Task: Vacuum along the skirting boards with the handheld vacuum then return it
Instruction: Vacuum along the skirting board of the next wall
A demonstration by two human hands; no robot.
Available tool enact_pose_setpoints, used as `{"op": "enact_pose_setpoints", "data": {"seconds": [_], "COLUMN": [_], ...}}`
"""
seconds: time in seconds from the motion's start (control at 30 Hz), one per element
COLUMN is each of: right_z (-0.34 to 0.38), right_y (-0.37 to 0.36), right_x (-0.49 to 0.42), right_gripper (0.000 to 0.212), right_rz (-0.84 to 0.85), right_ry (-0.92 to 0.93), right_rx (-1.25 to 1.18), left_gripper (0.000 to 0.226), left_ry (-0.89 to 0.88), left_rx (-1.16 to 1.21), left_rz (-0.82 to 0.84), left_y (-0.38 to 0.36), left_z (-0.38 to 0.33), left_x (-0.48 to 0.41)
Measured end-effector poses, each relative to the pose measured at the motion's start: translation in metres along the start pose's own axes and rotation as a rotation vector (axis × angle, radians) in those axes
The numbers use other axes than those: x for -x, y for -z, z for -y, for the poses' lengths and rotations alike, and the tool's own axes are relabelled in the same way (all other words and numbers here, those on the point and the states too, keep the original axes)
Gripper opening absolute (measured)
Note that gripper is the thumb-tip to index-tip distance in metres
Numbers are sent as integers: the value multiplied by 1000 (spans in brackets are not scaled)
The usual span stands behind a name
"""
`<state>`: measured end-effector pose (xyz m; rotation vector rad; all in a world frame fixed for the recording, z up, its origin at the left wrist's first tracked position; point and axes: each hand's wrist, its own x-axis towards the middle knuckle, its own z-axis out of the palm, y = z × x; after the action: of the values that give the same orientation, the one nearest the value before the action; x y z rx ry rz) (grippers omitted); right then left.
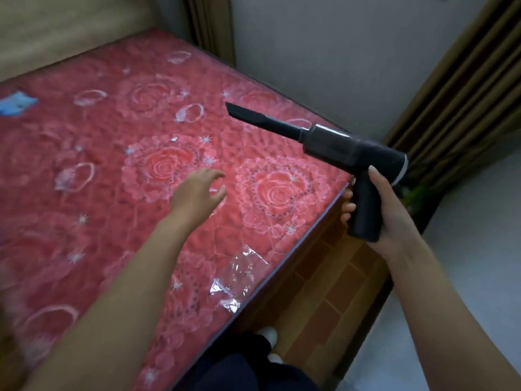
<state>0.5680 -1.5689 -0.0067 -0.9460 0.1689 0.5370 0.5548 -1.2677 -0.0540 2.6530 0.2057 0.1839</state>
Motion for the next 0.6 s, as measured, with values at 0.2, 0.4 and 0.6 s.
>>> {"op": "enact_pose_setpoints", "data": {"seconds": [0.2, 0.4, 0.6], "right_z": [-34, -83, -144], "right_y": [-52, -118, -180], "right_x": [-3, 10, 35], "right_gripper": [30, 30, 31], "right_rz": [215, 386, 571], "right_ry": [-186, -344, -490], "right_rx": [161, 268, 378], "left_gripper": [28, 26, 27], "left_ry": [326, 508, 686], "left_rx": [-178, -270, -358], "left_rz": [-152, -274, -311], "left_y": [52, 98, 127], "left_z": [59, 97, 133], "left_x": [110, 218, 317]}}
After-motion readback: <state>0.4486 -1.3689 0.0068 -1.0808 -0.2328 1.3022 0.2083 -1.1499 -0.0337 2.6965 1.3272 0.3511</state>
